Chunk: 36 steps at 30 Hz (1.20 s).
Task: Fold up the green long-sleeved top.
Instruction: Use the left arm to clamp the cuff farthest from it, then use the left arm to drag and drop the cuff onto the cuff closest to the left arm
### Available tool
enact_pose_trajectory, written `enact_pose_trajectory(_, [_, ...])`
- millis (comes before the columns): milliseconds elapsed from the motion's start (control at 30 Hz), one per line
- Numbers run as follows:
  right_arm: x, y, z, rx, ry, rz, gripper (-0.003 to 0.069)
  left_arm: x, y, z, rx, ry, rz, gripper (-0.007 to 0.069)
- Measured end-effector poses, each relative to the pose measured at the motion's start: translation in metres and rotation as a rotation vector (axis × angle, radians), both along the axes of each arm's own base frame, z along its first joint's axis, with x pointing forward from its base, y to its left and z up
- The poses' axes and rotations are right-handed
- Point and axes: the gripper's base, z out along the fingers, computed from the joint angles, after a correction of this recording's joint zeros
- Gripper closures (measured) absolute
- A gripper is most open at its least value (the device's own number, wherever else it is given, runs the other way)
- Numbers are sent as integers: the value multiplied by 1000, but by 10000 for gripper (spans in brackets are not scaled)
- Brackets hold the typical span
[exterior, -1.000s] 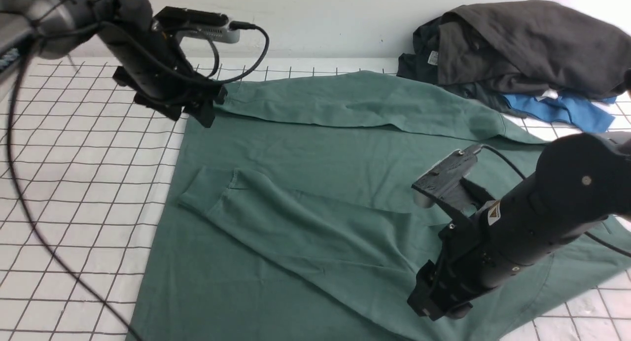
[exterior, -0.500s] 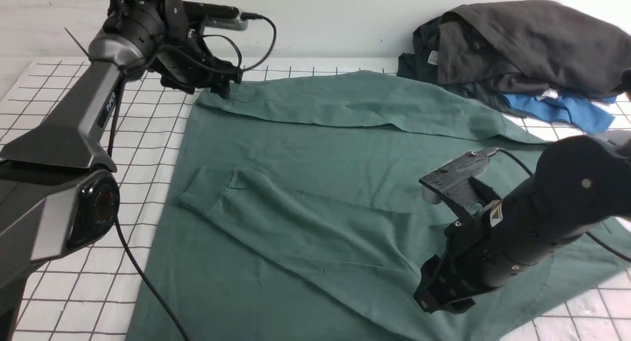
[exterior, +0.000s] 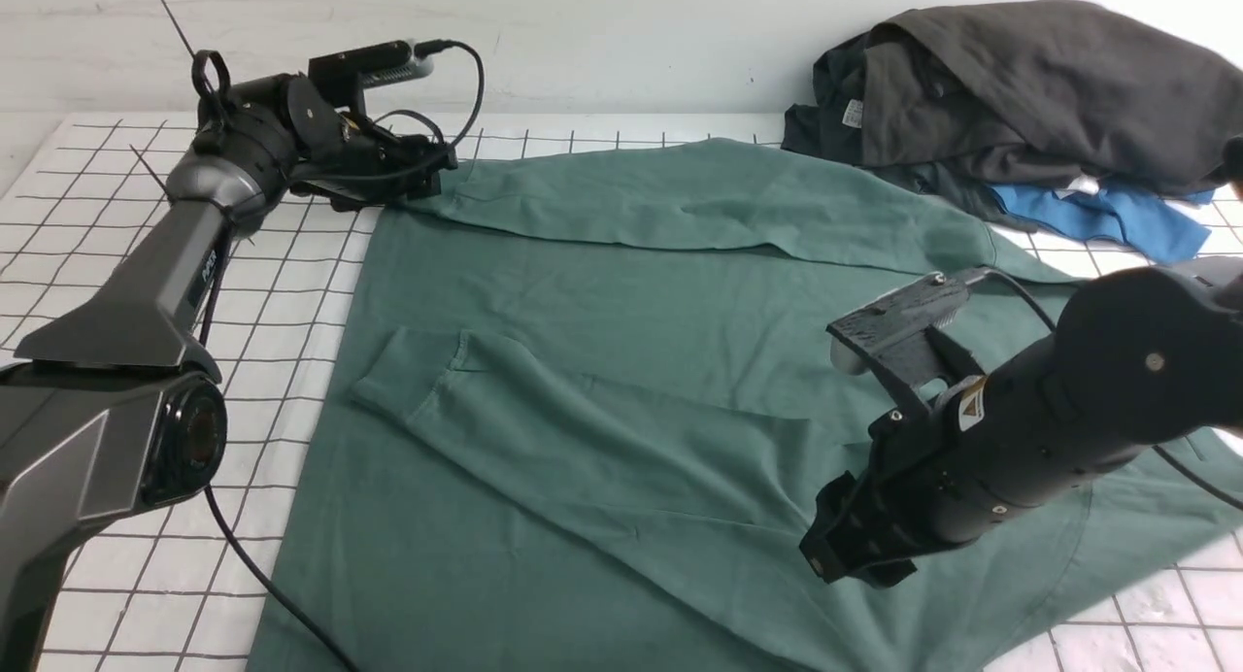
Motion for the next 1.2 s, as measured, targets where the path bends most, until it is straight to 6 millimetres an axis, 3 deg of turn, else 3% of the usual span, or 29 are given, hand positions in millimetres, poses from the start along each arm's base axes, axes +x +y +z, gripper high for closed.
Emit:
enact_pose_trajectory(33, [0,0,0,1,1,-4,302,0,0,0,0,1,0,342])
enact_pose_trajectory(67, [0,0,0,5,3,-14,303,0,0,0,3,-1,-2,454])
enact_pose_trajectory(100, [0,0,0,6,4,-16,303,0,0,0,4,-1,-3,468])
enact_pose_trajectory(133, [0,0,0,7,5,-20,303,0,0,1,9,-6,-8,559])
enact_pose_trajectory(167, [0,0,0,6,5,-20,303,0,0,2,21,-7,-21,592])
enact_pose_trajectory(400, [0,-1,0,-8,4,-14,303,-11,-3,36,63,32,-99,609])
enact_pose_trajectory(500, [-2,-4,2,-29,9,-14,303,-32,-5,80,70,119,-161,609])
enact_pose_trajectory(633, [-7,-11,16,-52,-43,-20,303,-57,-11,121,80,194,-216,609])
enact_pose_trajectory(700, [-9,-16,26,-63,-86,-24,303,-68,-17,129,92,235,-230,609])
enact_pose_trajectory(933, [-26,-33,62,-68,-202,-71,303,-131,-46,123,182,469,-302,609])
enact_pose_trajectory(1033, [-29,-38,69,-75,-231,-82,303,-162,-41,116,226,563,-298,608])
enact_pose_trajectory(1200, [-29,-39,69,-87,-240,-79,303,-189,-32,102,277,631,-277,607])
